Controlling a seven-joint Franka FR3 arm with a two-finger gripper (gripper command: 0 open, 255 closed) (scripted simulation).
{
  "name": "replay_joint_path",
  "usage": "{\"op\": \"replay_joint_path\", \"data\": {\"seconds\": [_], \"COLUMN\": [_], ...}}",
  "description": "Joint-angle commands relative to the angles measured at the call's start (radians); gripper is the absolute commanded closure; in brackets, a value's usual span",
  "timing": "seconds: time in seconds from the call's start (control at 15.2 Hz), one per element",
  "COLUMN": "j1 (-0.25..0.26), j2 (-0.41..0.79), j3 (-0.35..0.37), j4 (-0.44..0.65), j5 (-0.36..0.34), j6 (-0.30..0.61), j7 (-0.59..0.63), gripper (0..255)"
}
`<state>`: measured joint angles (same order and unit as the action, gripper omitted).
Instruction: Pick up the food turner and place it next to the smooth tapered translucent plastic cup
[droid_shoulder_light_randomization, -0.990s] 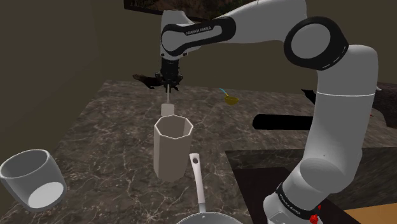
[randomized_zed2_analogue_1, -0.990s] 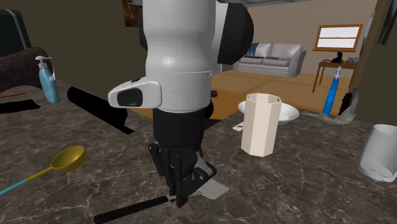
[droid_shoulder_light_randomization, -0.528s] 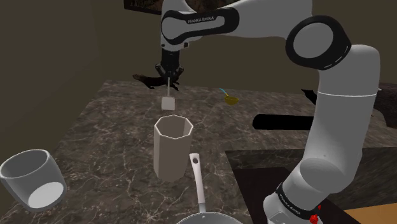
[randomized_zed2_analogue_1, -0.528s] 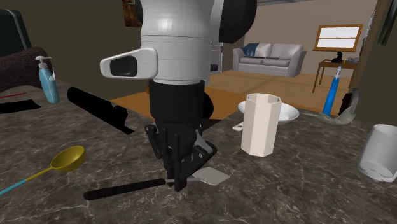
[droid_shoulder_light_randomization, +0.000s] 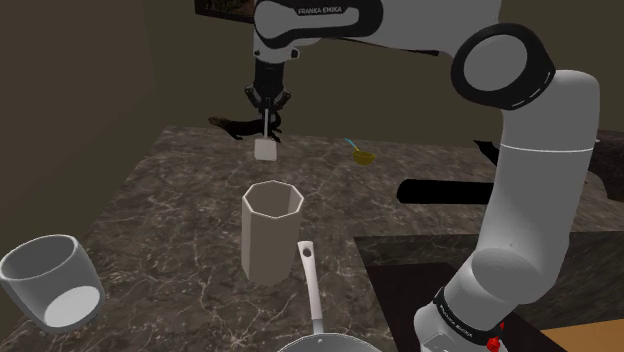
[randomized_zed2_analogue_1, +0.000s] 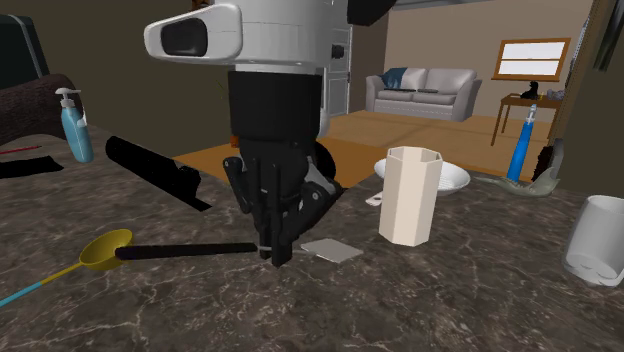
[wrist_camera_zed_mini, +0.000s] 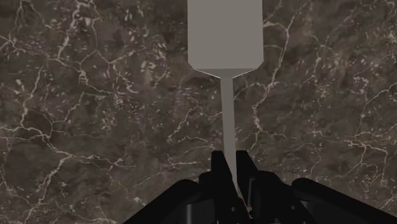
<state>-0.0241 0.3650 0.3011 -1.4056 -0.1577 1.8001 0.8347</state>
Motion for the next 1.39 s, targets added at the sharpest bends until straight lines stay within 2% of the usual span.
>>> {"op": "replay_joint_path", "data": {"seconds": [0.0, 0.46, 0.86, 1.32], "j1": [0.003, 0.012, 0.046, 0.103], "j2": [0.002, 0.015, -0.147, -0.285], "j3": [0.001, 0.002, 0.042, 0.097], "j4": [0.03, 0.131, -0.097, -0.271], "j5": [0.0, -0.002, 0.031, 0.068], "j6": [-0.028, -0.117, -0.052, -0.016], "j7": [-0.001, -0.006, 0.088, 0.204], "gripper": [255, 255, 255, 255]}}
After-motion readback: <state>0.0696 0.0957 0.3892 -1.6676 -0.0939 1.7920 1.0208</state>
